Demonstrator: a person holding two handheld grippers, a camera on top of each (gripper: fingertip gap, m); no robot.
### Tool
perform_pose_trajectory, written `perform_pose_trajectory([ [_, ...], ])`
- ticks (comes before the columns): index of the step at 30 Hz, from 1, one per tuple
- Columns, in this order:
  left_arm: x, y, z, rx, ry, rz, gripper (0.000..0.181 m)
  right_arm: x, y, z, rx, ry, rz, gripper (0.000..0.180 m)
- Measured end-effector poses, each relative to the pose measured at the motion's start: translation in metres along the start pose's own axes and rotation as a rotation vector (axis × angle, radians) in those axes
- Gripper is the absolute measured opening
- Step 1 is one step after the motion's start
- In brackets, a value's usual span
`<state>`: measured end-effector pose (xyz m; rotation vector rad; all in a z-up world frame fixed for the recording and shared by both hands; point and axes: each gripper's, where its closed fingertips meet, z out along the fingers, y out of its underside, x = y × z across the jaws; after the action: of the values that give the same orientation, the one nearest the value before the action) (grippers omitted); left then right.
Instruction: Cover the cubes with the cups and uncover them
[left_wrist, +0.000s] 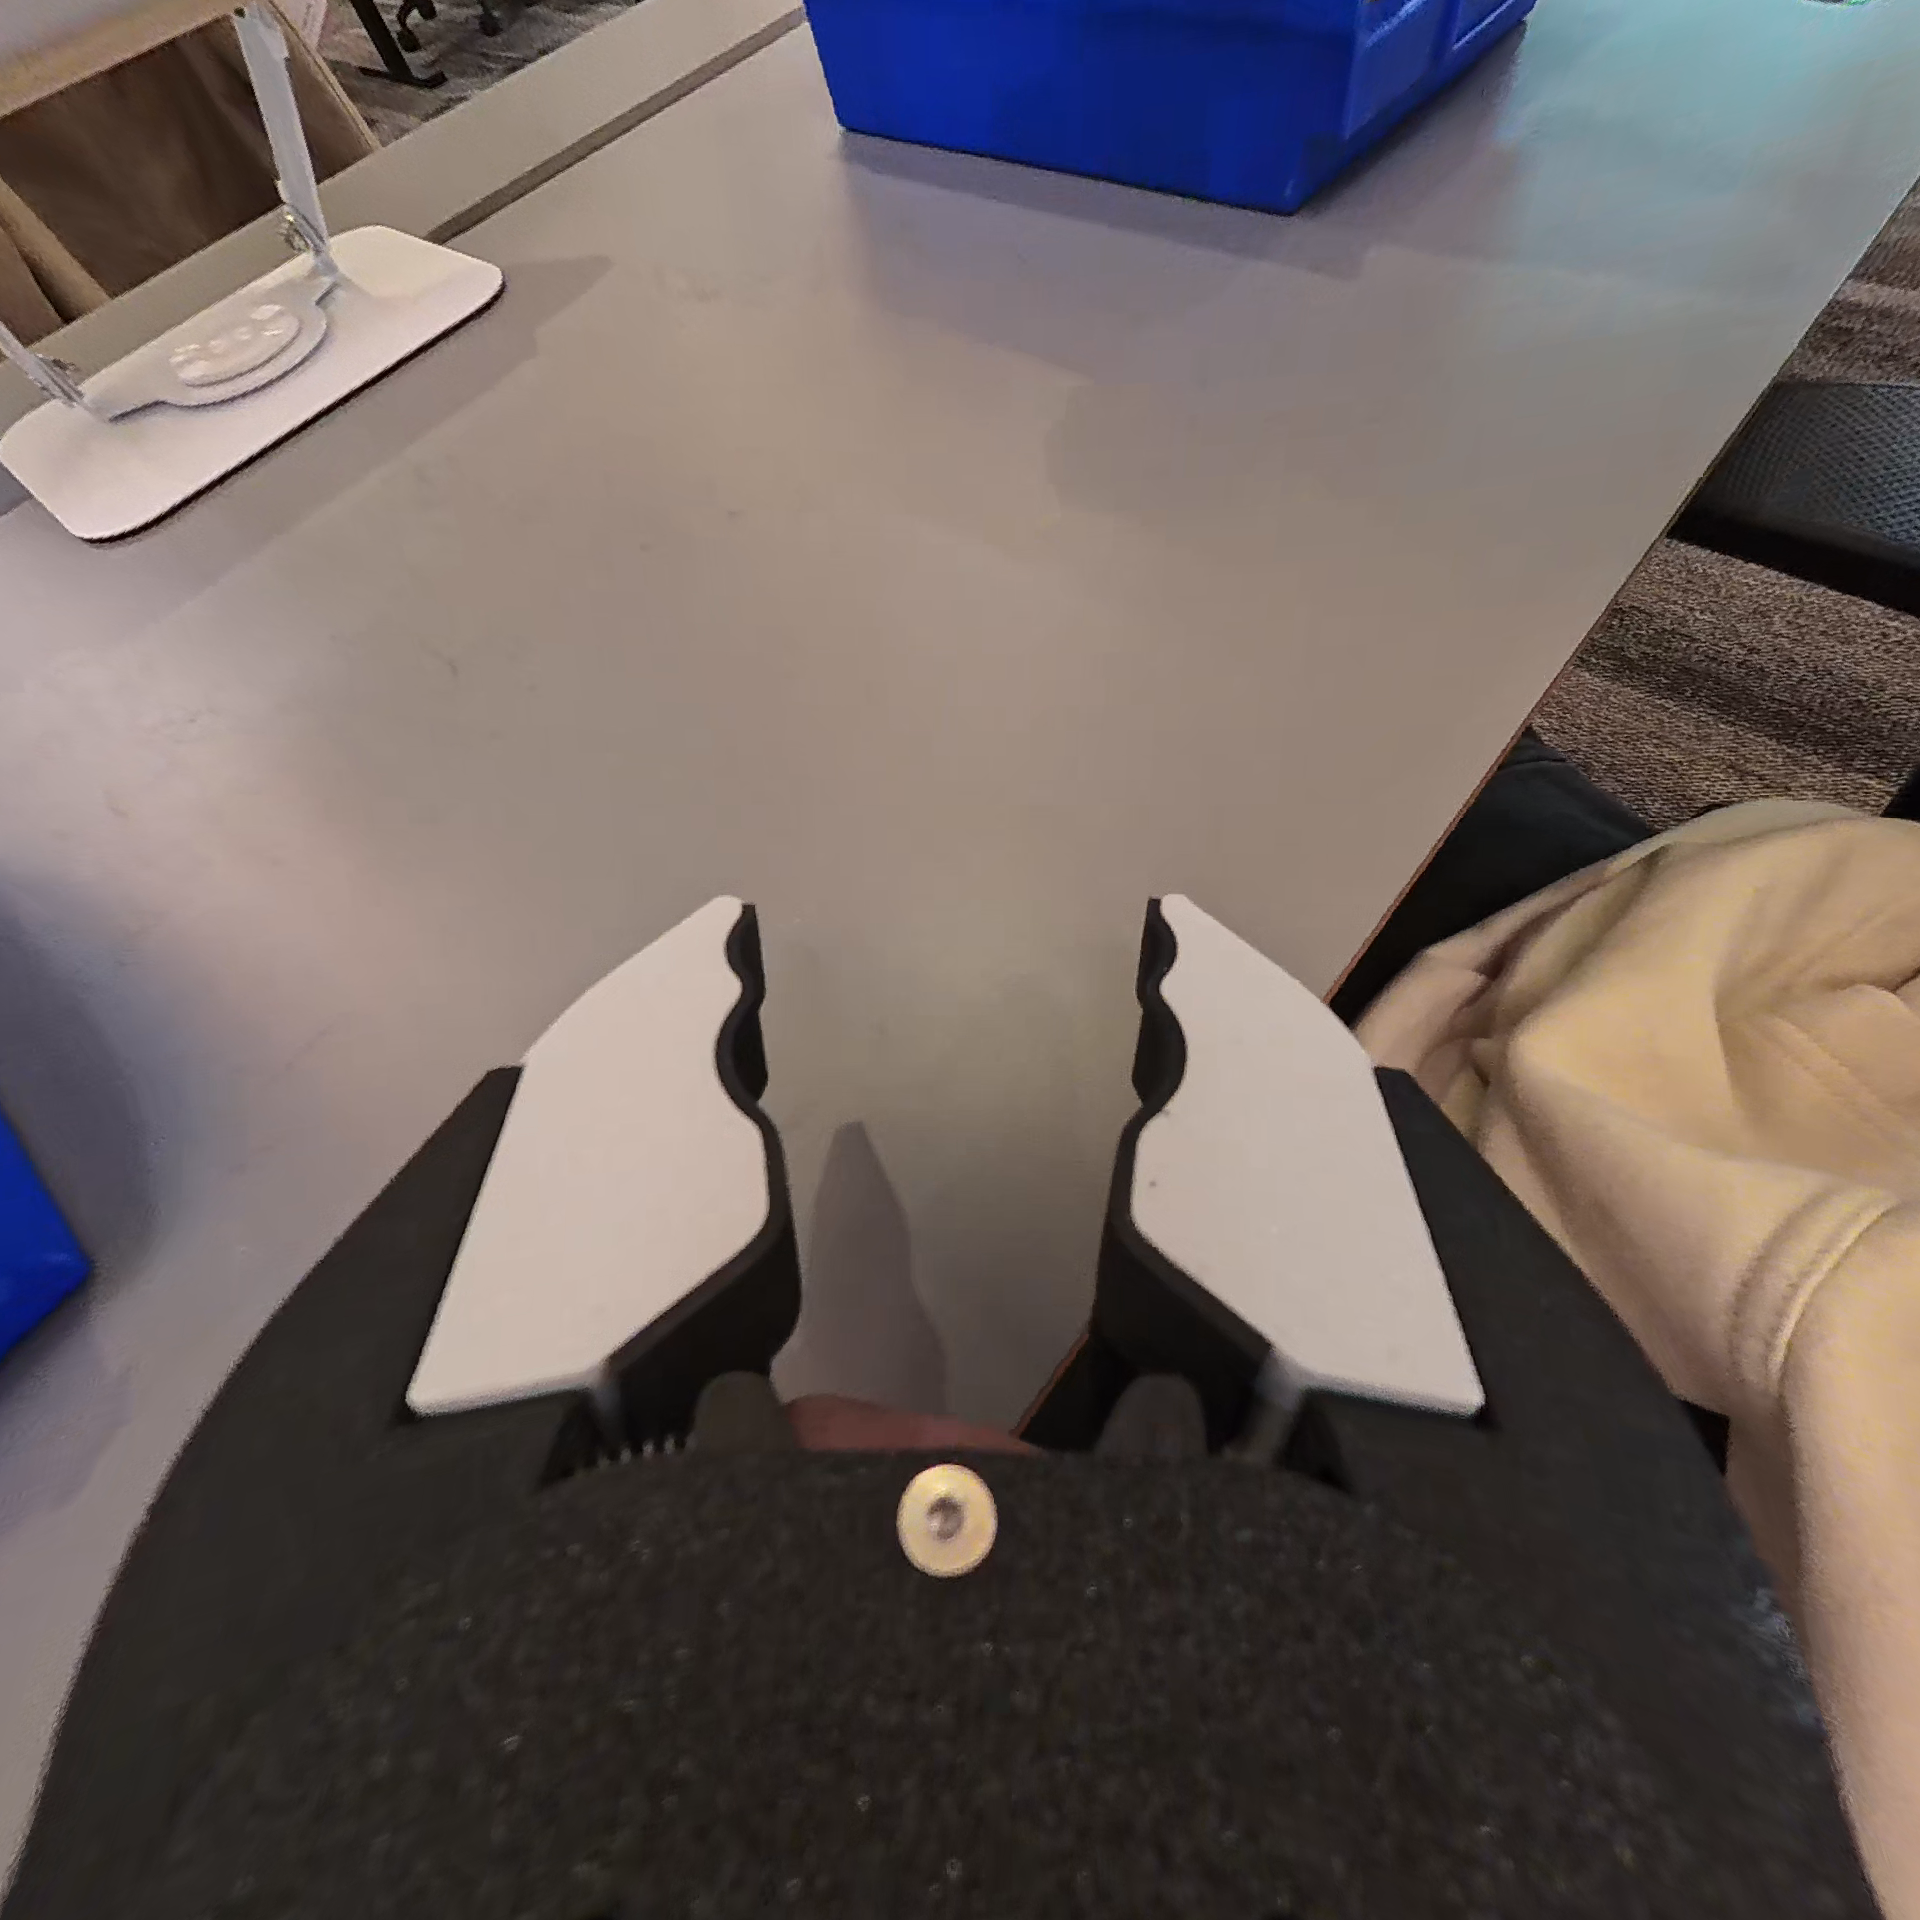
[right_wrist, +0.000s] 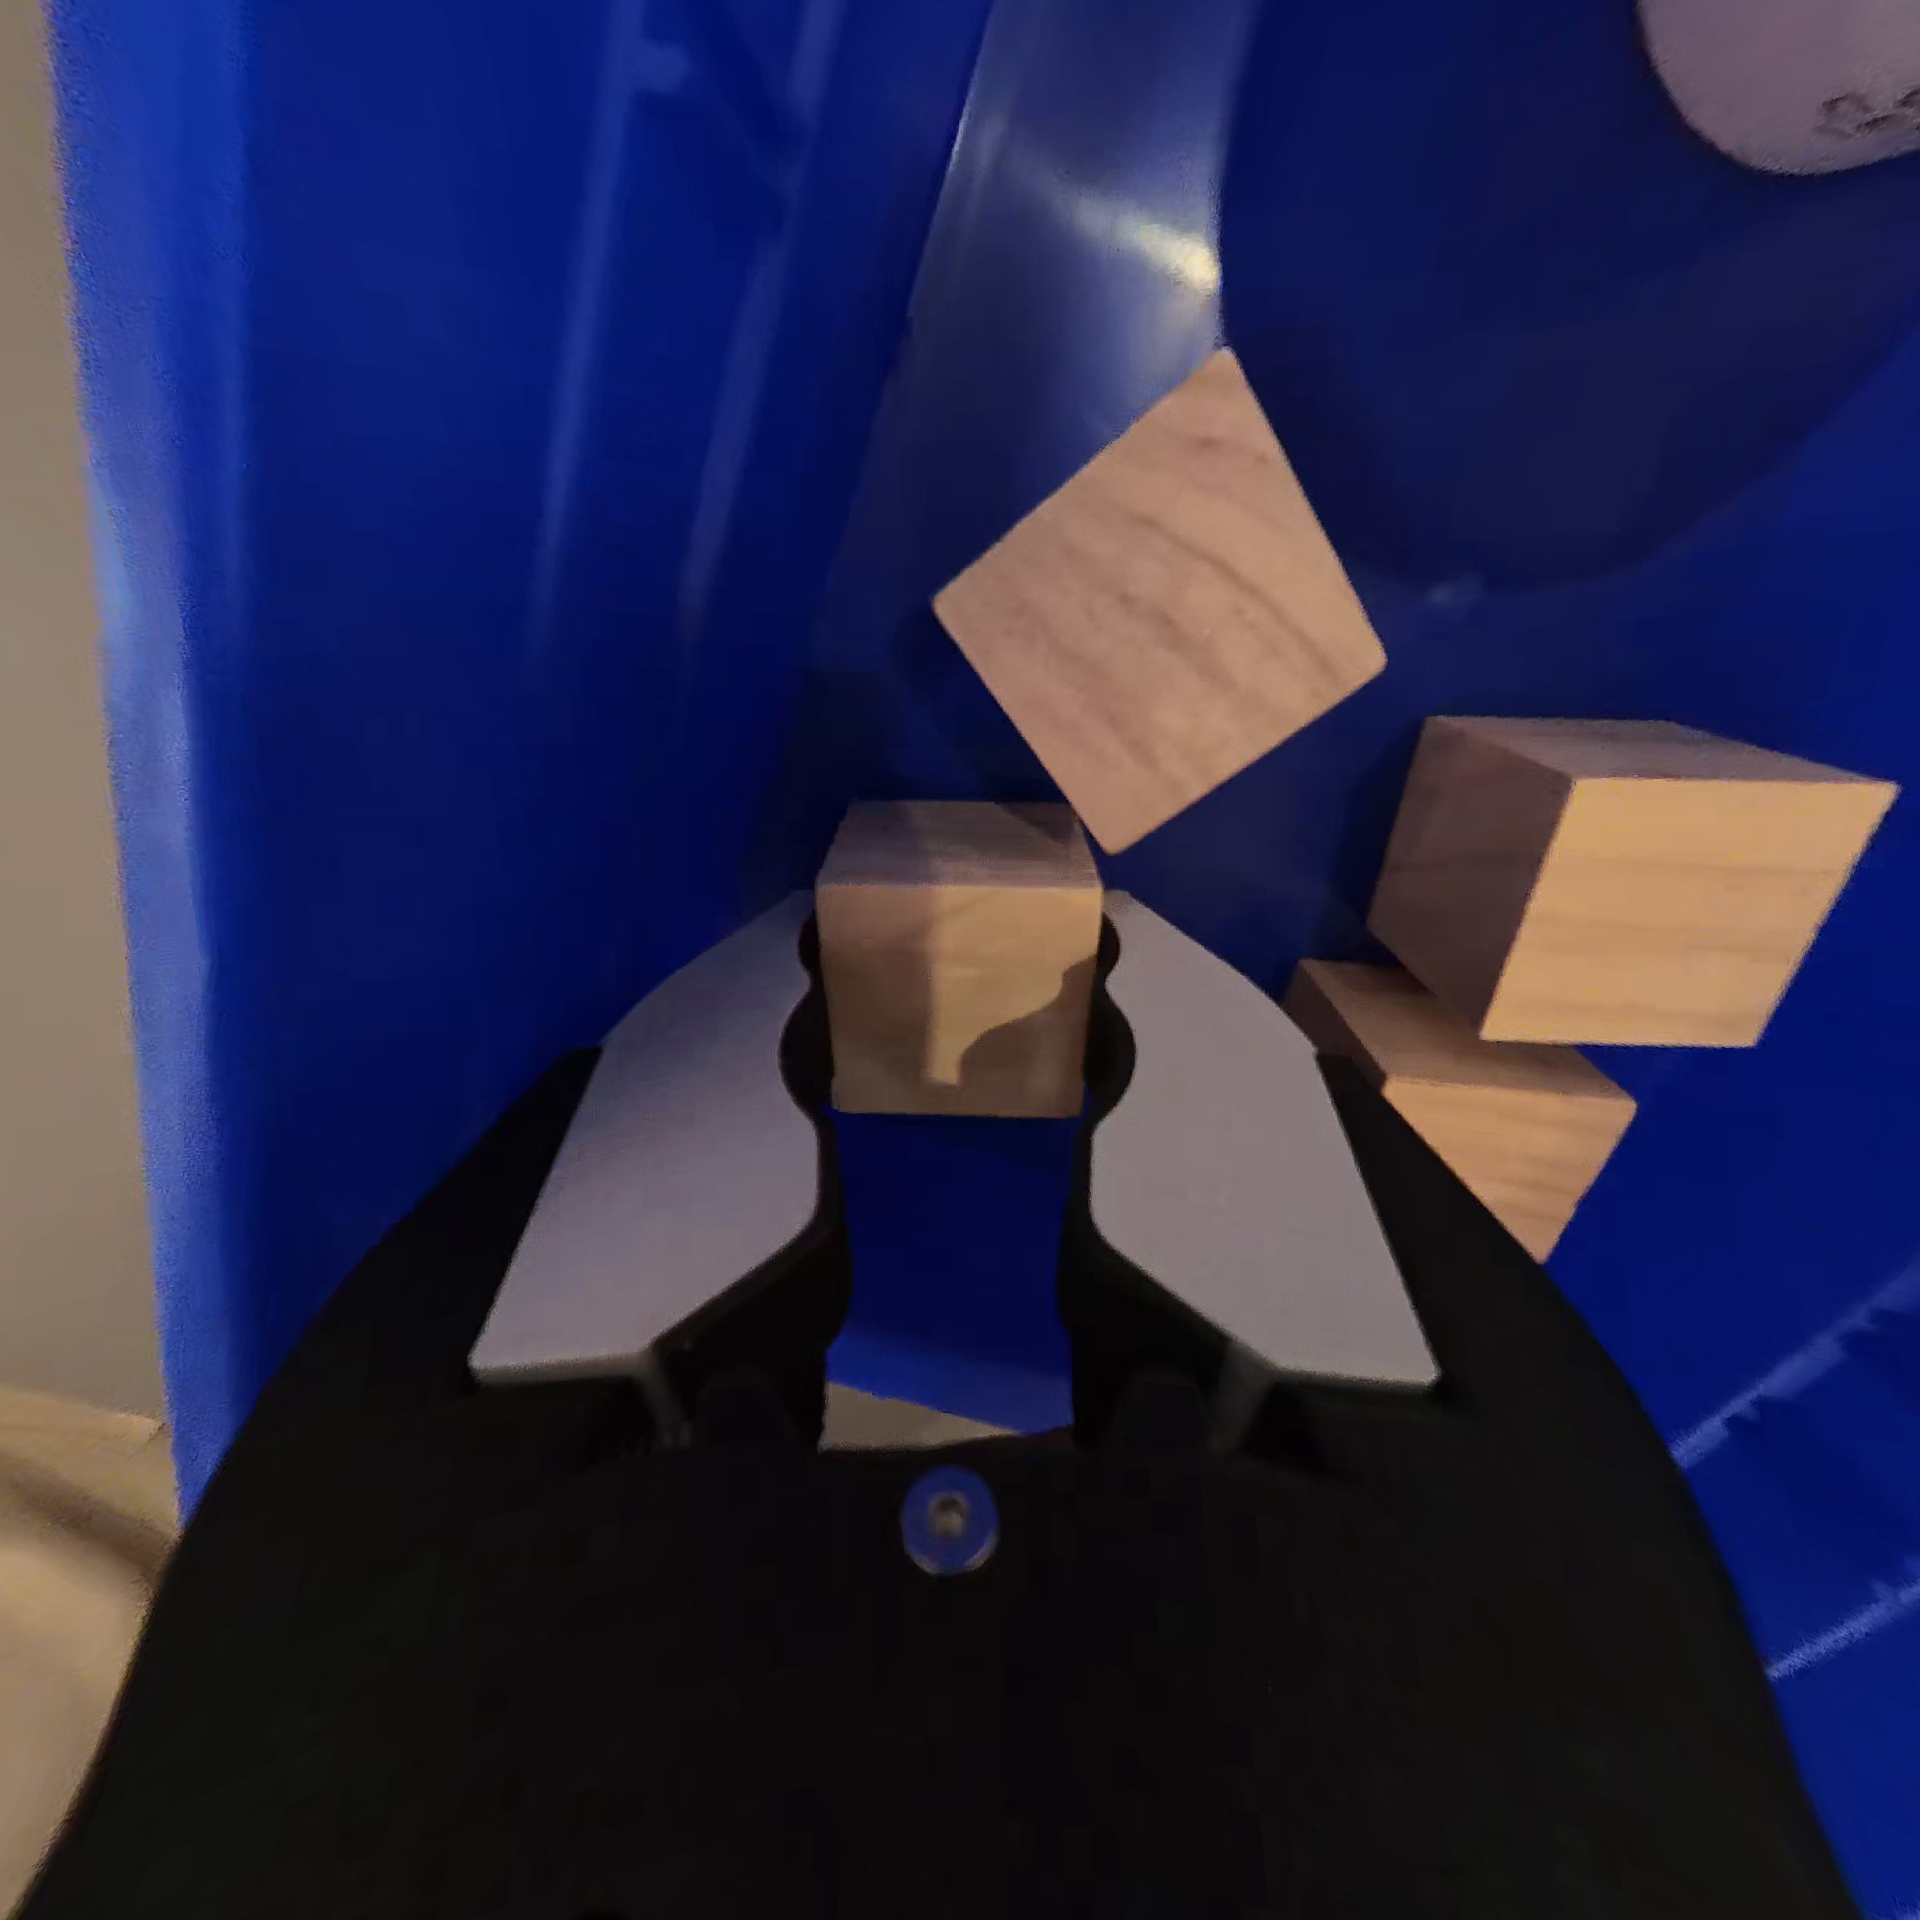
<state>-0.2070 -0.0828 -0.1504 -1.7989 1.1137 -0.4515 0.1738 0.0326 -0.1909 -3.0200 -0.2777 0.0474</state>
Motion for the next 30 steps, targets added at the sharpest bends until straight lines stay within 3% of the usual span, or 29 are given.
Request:
perform_pose_trajectory([
  [1,-0.001,0.000,0.000,-0.002,0.001,-0.002,0.069,0.000,0.000,0.001,-0.005,-0.002,-0.001,0.046],
  [4,-0.003,0.002,0.001,-0.010,-0.010,-0.001,0.069,0.003,0.000,-0.003,0.016,0.013,-0.013,0.058],
  [6,-0.005,0.002,0.000,-0.007,-0.026,-0.001,0.069,0.002,-0.005,-0.023,0.128,0.010,-0.021,0.064],
  [10,-0.028,-0.007,-0.008,0.042,-0.156,0.001,0.069,-0.020,-0.017,-0.107,0.621,0.037,-0.076,0.069],
  [13,-0.057,-0.016,-0.022,0.108,-0.301,-0.039,0.069,-0.071,-0.003,-0.163,1.001,-0.044,-0.088,0.068],
  [17,-0.078,-0.017,-0.037,0.172,-0.367,-0.223,0.069,-0.162,0.036,-0.168,1.315,-0.232,-0.135,0.063],
  [20,-0.089,-0.011,-0.041,0.186,-0.414,-0.307,0.069,-0.214,0.059,-0.121,1.334,-0.294,-0.172,0.063],
  [22,-0.094,-0.006,-0.040,0.176,-0.448,-0.316,0.066,-0.221,0.066,-0.093,1.318,-0.211,-0.183,0.061],
  [30,-0.092,-0.001,-0.035,0.137,-0.429,-0.290,0.062,-0.222,0.068,-0.072,1.222,-0.237,-0.171,0.063],
])
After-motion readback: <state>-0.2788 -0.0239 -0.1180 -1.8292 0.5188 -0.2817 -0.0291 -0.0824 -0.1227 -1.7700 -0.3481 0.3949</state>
